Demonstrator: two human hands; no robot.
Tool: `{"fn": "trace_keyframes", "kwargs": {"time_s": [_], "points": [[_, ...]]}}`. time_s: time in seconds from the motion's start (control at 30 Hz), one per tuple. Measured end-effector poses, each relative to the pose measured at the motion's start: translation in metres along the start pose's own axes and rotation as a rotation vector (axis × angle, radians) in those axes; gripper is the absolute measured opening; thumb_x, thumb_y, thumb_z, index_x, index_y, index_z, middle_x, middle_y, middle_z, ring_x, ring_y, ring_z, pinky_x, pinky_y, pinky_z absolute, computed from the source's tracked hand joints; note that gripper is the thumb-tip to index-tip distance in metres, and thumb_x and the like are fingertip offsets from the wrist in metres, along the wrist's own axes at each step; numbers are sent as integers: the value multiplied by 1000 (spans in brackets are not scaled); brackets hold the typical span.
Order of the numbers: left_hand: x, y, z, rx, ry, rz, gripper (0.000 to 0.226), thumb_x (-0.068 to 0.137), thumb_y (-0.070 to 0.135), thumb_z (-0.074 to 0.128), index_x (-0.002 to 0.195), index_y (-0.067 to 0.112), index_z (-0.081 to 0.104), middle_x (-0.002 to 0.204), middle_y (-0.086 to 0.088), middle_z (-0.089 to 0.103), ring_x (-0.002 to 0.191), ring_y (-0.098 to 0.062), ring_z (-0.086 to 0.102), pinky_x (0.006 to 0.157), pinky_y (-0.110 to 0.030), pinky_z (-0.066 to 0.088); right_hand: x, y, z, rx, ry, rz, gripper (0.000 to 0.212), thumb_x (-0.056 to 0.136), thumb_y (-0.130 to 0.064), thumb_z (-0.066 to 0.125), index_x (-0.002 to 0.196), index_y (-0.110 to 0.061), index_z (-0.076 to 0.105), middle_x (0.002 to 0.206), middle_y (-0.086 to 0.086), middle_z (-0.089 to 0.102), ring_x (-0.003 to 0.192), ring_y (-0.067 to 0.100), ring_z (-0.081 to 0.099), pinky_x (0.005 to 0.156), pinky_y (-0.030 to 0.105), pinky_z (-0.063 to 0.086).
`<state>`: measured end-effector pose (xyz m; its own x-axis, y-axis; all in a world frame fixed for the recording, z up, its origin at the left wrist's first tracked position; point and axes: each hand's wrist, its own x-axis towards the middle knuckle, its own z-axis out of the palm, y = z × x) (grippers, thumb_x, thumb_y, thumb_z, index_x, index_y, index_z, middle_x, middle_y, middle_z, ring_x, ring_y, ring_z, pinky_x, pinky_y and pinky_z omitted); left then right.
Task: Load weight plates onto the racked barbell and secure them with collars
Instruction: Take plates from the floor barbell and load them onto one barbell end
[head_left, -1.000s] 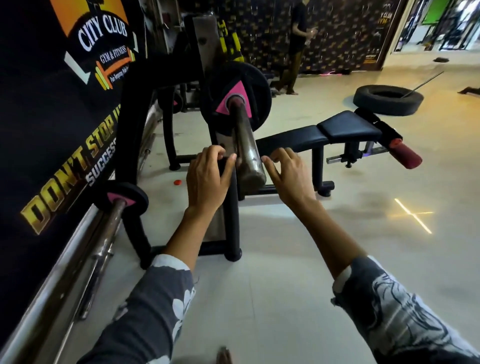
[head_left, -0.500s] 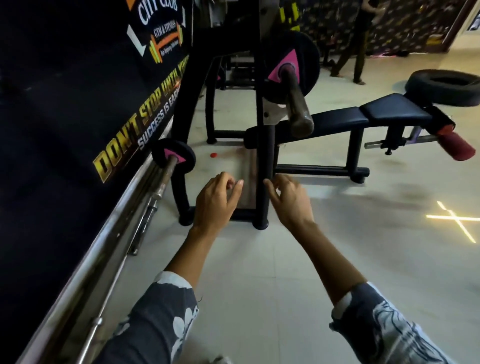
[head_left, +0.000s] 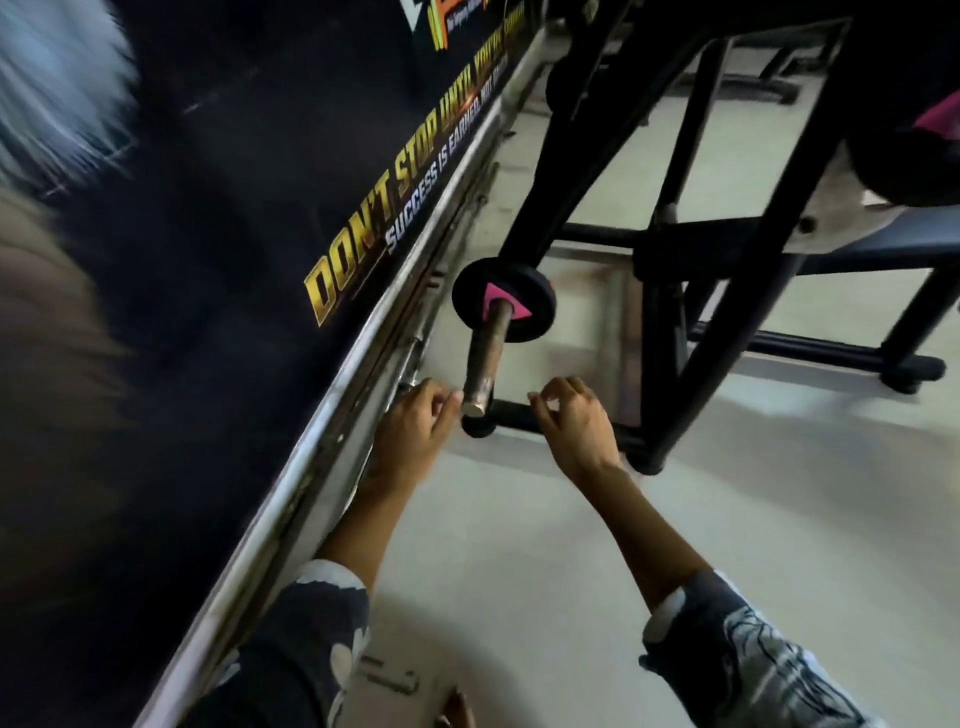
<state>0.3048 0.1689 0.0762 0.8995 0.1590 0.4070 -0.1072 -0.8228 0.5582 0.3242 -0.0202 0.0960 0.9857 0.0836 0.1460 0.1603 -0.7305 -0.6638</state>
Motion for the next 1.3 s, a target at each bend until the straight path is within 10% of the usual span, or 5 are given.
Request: {"fn": "trace_keyframes", "kwargs": {"time_s": [0.37,0.57,1.0,1.3], "points": [[165,-142,155,-119,-233,-264,27,90,31,57,96,5,56,86,-12,68,81,-29,64,65,-28,41,191,74,104,-51,122,196,33,93,-29,50,117,-6,50,116,17,52,109,32,49,89,42,43],[246,-212,273,-578,-241,-432,67,70,45,75,121,12,48,124,-13,56,115,-29,53,96,-42,46,300,156,185,278,295,240,64,79,-51,57,128,-15,37,126,10,47,117,20,45,99,37,42],[290,-172,292,-945,46,-182,35,49,65,73,82,64,61,74,46,61,75,20,60,66,-4,47,340,174,211,767,698,157,13,59,-30,68,63,-30,55,58,-16,58,64,-15,58,61,6,45],[213,-161,250,-972,64,-198,40,57,67,63,93,74,48,83,58,50,80,28,53,67,1,45,260,171,228,770,719,201,46,57,-33,69,78,7,60,55,-17,58,61,-7,51,58,13,42]]}}
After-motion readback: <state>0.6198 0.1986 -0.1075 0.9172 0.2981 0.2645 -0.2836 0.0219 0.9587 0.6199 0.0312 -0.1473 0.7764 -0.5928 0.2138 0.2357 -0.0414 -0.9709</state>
